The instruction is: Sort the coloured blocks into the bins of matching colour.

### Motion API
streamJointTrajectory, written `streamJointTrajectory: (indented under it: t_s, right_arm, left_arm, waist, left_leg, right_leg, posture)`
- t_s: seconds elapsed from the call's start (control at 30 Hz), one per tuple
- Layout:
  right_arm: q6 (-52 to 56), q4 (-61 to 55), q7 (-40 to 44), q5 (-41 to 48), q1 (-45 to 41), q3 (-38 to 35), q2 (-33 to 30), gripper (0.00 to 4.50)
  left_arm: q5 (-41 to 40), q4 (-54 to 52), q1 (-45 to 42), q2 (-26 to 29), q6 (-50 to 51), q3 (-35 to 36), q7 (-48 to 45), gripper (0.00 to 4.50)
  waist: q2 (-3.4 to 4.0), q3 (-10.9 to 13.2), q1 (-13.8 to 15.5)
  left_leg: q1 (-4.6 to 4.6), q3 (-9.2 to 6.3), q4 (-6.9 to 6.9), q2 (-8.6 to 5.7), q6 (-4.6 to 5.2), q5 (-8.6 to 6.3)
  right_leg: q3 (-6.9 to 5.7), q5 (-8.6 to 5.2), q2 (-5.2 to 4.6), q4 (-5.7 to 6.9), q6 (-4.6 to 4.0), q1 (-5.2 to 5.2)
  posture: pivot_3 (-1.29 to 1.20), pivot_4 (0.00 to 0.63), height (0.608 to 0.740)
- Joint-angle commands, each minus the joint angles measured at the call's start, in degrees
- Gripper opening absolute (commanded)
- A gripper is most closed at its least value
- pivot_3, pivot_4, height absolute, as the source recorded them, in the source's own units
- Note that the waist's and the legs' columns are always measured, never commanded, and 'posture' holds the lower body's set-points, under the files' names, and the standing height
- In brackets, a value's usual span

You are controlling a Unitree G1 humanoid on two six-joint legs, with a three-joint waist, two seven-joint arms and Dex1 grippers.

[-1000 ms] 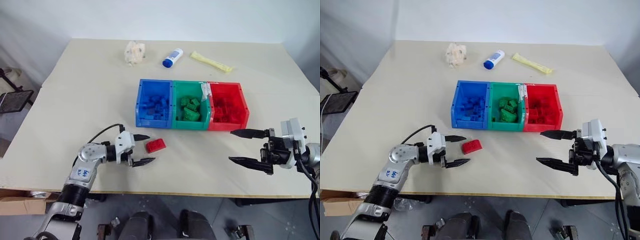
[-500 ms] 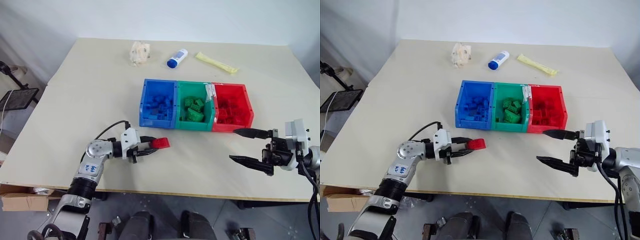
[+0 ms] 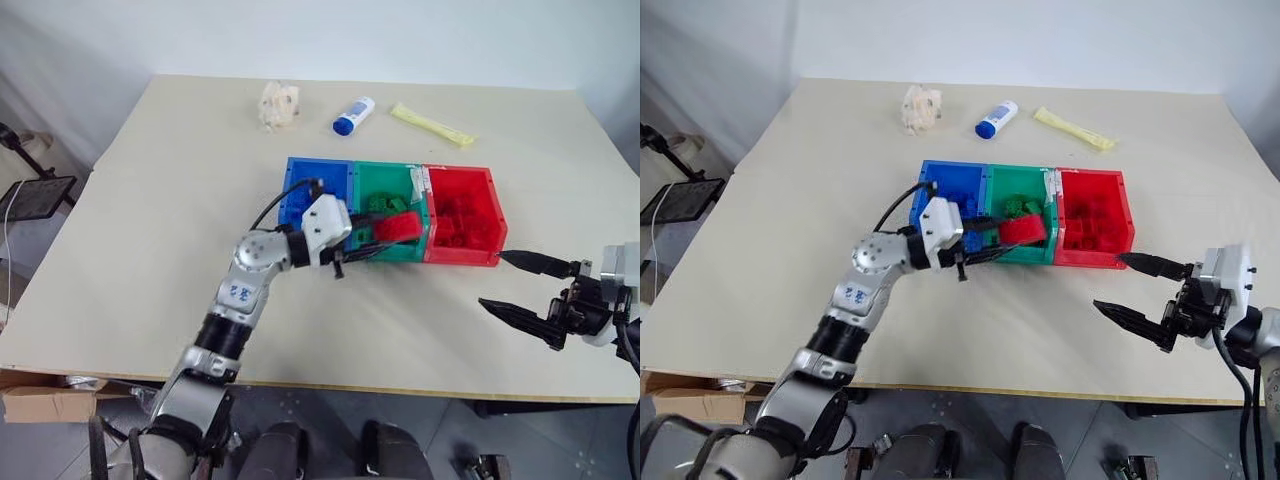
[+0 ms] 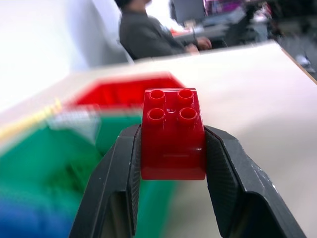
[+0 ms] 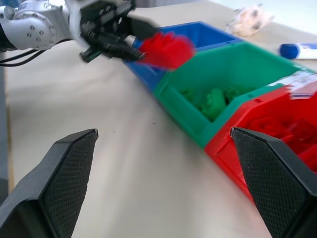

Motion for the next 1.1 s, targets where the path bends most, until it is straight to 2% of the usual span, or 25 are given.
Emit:
streamJointTrajectory:
  t_s: [0.03, 0.27, 0.33, 0.4, 0.5, 0.67, 0.77, 0.93, 1.0, 1.1]
  right_arm:
    - [-0.8, -2.3, -2.7, 0.2, 1.2, -3.3, 0.5, 4.50]
    - [-1.4, -4.5, -3.5, 1.7, 2.3, -4.1, 2.0, 4.50]
    - [-1.4, -5.2, -4.4, 1.8, 2.4, -4.1, 2.6, 4.50]
    - [-1.4, -6.1, -5.2, 1.7, 2.6, -3.7, 3.0, 4.50]
    - [-1.4, -7.3, -6.1, 1.8, 2.5, -3.5, 3.6, 4.50]
    - [-1.4, -7.1, -6.5, 1.9, 1.6, -3.4, 3.4, 4.50]
    - [-1.4, -5.9, -5.8, 1.8, 0.6, -3.1, 2.8, 4.50]
    - [-1.2, -2.8, -2.7, 1.4, -1.8, -1.8, 1.3, 4.50]
    - [-1.3, -0.9, -1.0, 1.1, -3.3, -0.9, 0.5, 4.50]
    - [-1.1, 2.5, 2.1, 0.3, -6.5, 1.4, -1.3, 4.50]
  left_arm:
    - [2.1, 12.6, -8.7, -5.4, -6.7, -0.7, 2.6, 1.46]
    - [4.1, 36.5, -22.7, -12.8, -16.9, 2.2, 7.9, 1.46]
    - [4.1, 43.7, -28.8, -16.6, -17.9, 3.7, 10.7, 1.46]
    - [4.4, 48.2, -32.5, -18.8, -18.1, 4.8, 13.0, 2.21]
    - [5.3, 51.2, -34.5, -19.6, -18.9, 5.3, 14.8, 3.00]
    - [6.7, 51.9, -34.6, -18.6, -20.9, 5.5, 14.3, 4.47]
    - [6.1, 51.0, -33.6, -17.1, -21.8, 6.2, 11.8, 4.47]
    - [3.6, 46.3, -29.3, -13.6, -21.7, 7.8, 2.1, 4.47]
    - [1.9, 42.0, -26.2, -11.5, -19.7, 8.3, -2.8, 4.47]
    - [-0.5, 28.6, -16.7, -5.1, -10.7, 7.3, -10.4, 4.47]
  waist:
    - [-0.04, 0.0, 0.3]
    - [-0.13, 0.1, 0.8]
    - [-0.17, 0.1, 0.9]
    - [-0.20, 0.1, 1.0]
    - [-0.20, 0.1, 1.0]
    - [-0.21, 0.1, 1.0]
    - [-0.21, 0.1, 1.2]
    - [-0.18, 0.1, 0.9]
    - [-0.17, 0.1, 0.7]
    - [-0.14, 0.1, -0.4]
  left_leg:
    - [-0.01, 0.01, 0.00, -0.01, 0.03, 0.02]
    - [-0.04, 0.19, -0.07, -0.03, 0.08, 0.04]
    - [-0.06, 0.22, -0.06, -0.03, 0.09, 0.04]
    - [-0.12, 0.25, -0.05, -0.04, 0.12, 0.06]
    - [-0.11, 0.26, -0.07, -0.03, 0.12, 0.06]
    - [-0.12, 0.28, -0.07, -0.04, 0.12, 0.06]
    - [-0.13, 0.27, -0.06, -0.04, 0.12, 0.06]
    - [-0.11, 0.30, -0.06, -0.04, 0.12, 0.06]
    - [-0.11, 0.27, -0.06, -0.01, 0.12, 0.06]
    - [-0.10, 0.29, -0.05, -0.01, 0.12, 0.06]
  right_leg:
    - [-0.17, 0.00, 0.01, -0.01, 0.00, 0.00]
    - [-0.25, 0.04, -0.01, -0.18, 0.09, -0.03]
    - [-0.25, 0.04, -0.02, -0.17, 0.09, -0.05]
    - [-0.25, 0.05, -0.03, -0.20, 0.10, -0.09]
    - [-0.24, 0.05, -0.02, -0.19, 0.10, -0.11]
    - [-0.24, 0.05, -0.02, -0.19, 0.10, -0.12]
    - [-0.24, 0.06, -0.03, -0.19, 0.11, -0.13]
    - [-0.22, 0.06, -0.03, -0.18, 0.11, -0.13]
    - [-0.25, 0.06, 0.00, -0.16, 0.11, -0.13]
    - [-0.22, 0.06, 0.00, -0.08, 0.11, -0.16]
  posture:
    - [0.00, 0.150, 0.740]
    - [0.00, 0.150, 0.740]
    - [0.00, 0.150, 0.740]
    - [0.00, 0.150, 0.740]
    - [0.00, 0.150, 0.740]
    - [0.00, 0.150, 0.740]
    - [0.00, 0.150, 0.740]
    - [0.00, 0.150, 0.740]
    - [0.00, 0.150, 0.740]
    - [0.00, 0.150, 0.740]
